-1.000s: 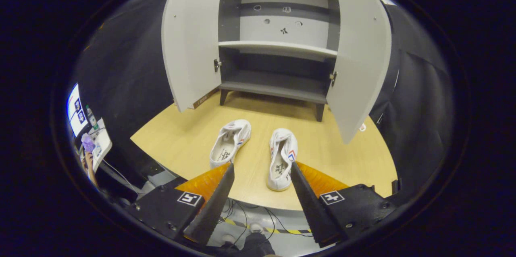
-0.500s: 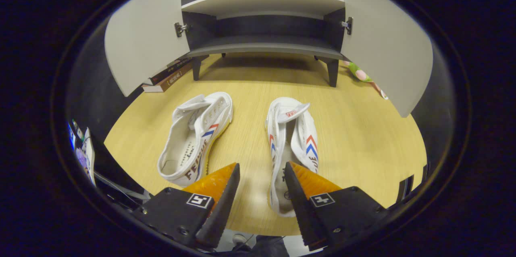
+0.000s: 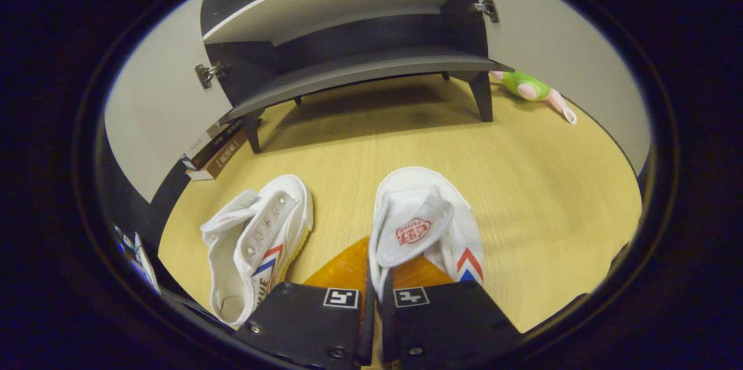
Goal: Grab one shoe with the right hand and put it into the shoe cabinet, grab the other shoe with the left hand and put it into the shoe cabinet; then close the right door with the right hand and the left door with the left hand.
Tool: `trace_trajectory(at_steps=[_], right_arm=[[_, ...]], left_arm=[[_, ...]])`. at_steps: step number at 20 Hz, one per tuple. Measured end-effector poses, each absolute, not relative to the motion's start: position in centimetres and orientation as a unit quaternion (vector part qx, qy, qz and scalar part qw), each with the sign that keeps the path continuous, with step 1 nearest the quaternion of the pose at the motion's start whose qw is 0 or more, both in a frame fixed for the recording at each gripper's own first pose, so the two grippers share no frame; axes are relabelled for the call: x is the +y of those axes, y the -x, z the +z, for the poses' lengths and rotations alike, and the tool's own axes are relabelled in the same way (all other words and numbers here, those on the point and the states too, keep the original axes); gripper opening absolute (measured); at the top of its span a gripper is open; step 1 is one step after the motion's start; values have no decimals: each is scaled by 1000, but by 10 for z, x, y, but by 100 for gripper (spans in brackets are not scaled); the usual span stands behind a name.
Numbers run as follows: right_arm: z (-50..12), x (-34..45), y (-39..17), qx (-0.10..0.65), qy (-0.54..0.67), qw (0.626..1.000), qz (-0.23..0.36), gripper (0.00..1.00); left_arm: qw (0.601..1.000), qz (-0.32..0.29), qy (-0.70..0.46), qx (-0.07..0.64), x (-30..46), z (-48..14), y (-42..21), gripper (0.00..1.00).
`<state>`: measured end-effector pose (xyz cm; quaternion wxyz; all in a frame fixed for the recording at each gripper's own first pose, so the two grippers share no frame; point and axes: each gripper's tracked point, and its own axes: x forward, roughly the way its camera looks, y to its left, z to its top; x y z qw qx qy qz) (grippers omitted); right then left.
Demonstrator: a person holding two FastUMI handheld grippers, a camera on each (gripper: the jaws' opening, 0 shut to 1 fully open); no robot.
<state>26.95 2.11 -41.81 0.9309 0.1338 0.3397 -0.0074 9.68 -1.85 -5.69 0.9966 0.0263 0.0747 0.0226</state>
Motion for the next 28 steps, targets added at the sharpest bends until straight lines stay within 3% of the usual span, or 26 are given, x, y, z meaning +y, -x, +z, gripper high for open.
trace_trajectory(at_steps=[4,8,16,21,28], right_arm=[[-406,16,-268,344,-140,928,11,5],[-355,8,-256,316,-107,942,31,6],[-177,9,-271,205,-42,976,64,6],[-55,6,-310,128,-31,989,69,6],[30,-5,-423,85,-11,995,41,5]], left_arm=[[997,19,-24,72,-25,-56,-107,96],[997,13,-18,69,-32,-57,-113,96],[997,0,-3,72,-46,-70,-108,96],[998,8,1,67,-47,-74,-102,96],[997,36,3,67,-43,-74,-98,96]])
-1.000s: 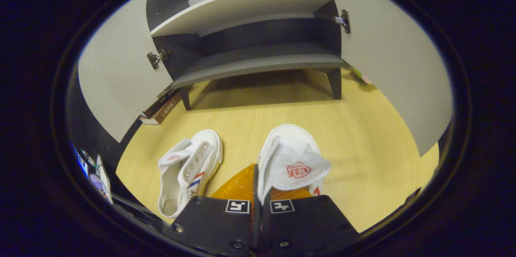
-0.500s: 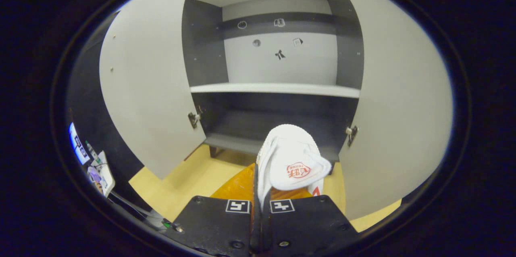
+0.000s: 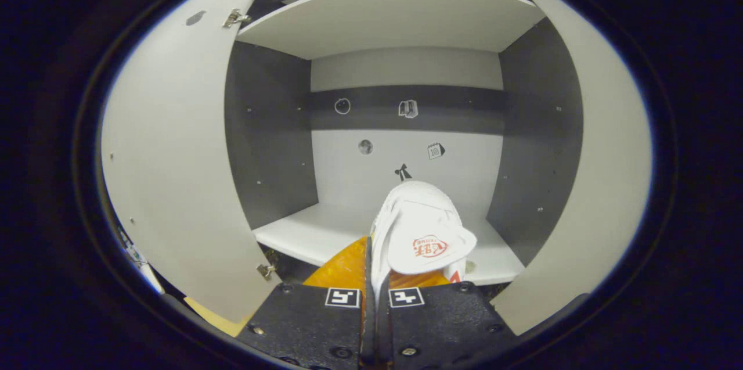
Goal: Grab one shoe with the right hand and put it into the shoe cabinet, grab the other shoe with the left hand and put it into the shoe cabinet; then close the right door with the right hand and the left door with the left hand.
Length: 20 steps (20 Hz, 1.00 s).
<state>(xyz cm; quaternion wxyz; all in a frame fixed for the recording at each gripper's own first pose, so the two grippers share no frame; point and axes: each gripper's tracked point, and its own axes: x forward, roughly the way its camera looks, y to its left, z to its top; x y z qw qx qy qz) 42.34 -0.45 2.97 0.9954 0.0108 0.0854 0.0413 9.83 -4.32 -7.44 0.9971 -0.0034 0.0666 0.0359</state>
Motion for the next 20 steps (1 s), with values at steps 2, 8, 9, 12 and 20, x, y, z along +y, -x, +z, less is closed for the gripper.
trace_trajectory(at_steps=[2,8,9,12,20], right_arm=[[38,-9,-459,88,4,996,32,5],[9,-22,-545,159,15,987,10,5],[2,-22,-555,169,17,985,10,5],[-26,-28,-571,232,21,972,3,5],[-60,-26,-586,348,-2,937,10,6]], left_arm=[[997,51,1,62,-40,-71,-97,96],[994,87,-6,62,-28,-69,-91,96],[994,95,-6,62,-25,-68,-90,96],[992,109,-13,64,-20,-68,-88,96],[992,115,-20,54,-16,-60,-91,96]])
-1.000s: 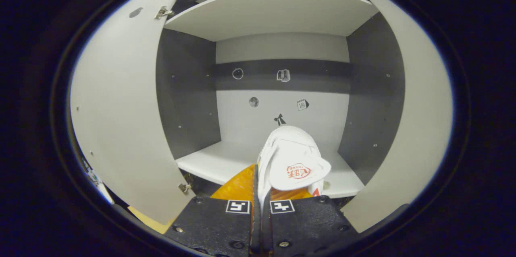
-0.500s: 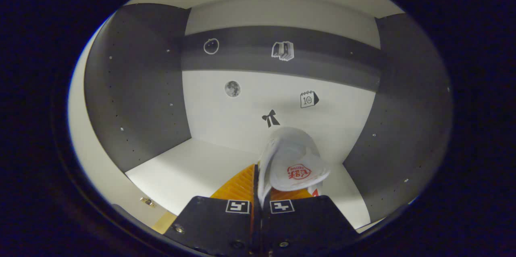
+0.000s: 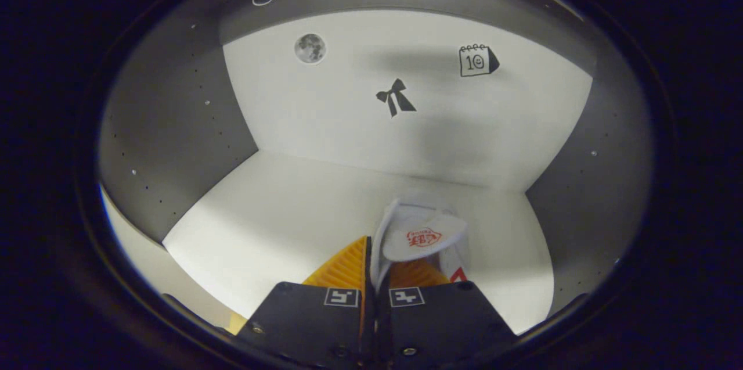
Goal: Grab one shoe with the right hand and put it into the shoe cabinet, grab the other shoe with the left hand and put it into the shoe cabinet; then close the right door with the right hand and the left door with the left hand.
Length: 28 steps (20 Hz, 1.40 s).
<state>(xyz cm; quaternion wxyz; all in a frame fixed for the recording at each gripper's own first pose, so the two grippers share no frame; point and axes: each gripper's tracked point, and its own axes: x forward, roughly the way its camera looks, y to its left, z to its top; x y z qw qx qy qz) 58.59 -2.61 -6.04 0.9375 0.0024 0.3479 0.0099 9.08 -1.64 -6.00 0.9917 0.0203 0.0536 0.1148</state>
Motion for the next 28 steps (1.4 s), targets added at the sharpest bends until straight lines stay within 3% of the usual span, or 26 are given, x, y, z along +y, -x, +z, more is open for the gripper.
trace_trajectory(at_steps=[4,5,8,9,10,12,22,28], right_arm=[[-37,-32,-576,306,-16,952,-1,13],[-30,-33,-571,292,-23,956,-2,34],[19,-46,-546,201,-10,979,-26,52],[40,-46,-536,168,-6,985,-26,66],[51,-44,-528,147,-4,989,-26,72],[72,-40,-508,108,-11,994,-18,100],[131,-34,-343,-19,-29,999,4,100],[95,-46,-216,-47,-44,998,-19,100]], left_arm=[[992,114,-25,52,-13,-59,-89,96],[992,112,-25,51,-12,-58,-90,96],[993,108,-21,48,-12,-56,-90,96],[993,107,-19,47,-12,-56,-90,96],[993,106,-18,46,-12,-56,-90,96],[993,106,-19,45,-13,-56,-90,96],[998,49,-10,29,-21,-48,-89,96],[999,-11,-20,31,-18,-61,-76,96]])
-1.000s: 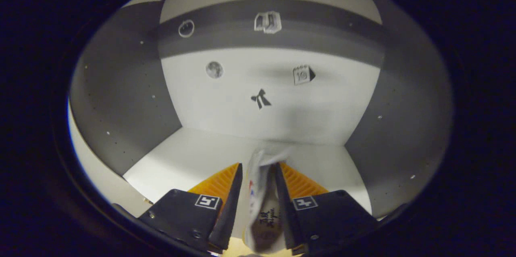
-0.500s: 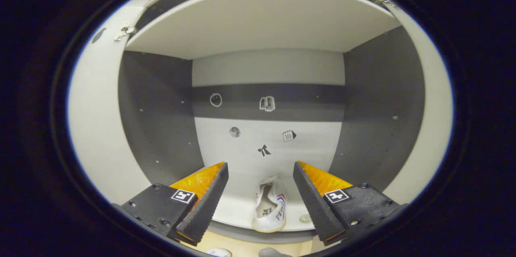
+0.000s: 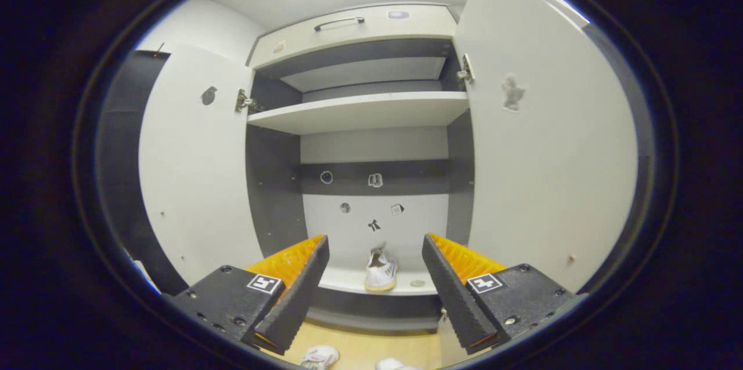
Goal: Grab one shoe with the right hand and put it into the shoe cabinet, grab the other shoe with the left hand and put it into the shoe cabinet; then close the right door with the right hand and the left door with the left hand.
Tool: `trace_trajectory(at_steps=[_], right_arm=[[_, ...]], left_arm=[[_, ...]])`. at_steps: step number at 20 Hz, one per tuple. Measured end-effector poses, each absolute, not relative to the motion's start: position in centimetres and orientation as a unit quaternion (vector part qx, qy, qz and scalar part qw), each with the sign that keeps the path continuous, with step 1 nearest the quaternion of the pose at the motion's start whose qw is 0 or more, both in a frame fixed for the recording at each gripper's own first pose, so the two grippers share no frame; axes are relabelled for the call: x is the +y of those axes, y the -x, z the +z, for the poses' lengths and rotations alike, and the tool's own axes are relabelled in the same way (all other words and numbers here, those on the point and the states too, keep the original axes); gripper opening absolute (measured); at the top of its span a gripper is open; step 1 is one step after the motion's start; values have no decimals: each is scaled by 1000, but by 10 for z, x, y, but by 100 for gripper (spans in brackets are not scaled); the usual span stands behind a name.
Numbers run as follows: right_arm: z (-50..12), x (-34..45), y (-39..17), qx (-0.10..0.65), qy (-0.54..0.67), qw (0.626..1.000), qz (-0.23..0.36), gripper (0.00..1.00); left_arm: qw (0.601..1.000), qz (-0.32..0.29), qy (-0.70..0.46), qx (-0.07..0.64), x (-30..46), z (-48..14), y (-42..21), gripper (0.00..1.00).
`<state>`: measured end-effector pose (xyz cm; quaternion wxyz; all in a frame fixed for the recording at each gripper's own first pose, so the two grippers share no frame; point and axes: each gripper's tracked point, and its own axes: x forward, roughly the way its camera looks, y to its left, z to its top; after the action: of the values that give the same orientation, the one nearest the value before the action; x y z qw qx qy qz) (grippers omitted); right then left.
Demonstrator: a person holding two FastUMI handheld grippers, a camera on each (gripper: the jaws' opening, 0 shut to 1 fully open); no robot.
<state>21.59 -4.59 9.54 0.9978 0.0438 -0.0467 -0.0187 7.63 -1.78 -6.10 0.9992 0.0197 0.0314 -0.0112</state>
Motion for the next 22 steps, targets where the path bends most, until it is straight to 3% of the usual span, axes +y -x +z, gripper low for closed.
trace_trajectory(at_steps=[5,10,22], right_arm=[[32,-61,-121,-43,-38,997,-54,98],[-10,-80,-71,2,-30,995,-92,100],[-46,-77,-75,64,-20,997,-48,99]], left_arm=[[998,-51,-16,41,-18,-84,-77,96],[994,-89,-21,65,-35,-125,-86,96],[964,-130,-51,228,-101,-348,-114,96]])
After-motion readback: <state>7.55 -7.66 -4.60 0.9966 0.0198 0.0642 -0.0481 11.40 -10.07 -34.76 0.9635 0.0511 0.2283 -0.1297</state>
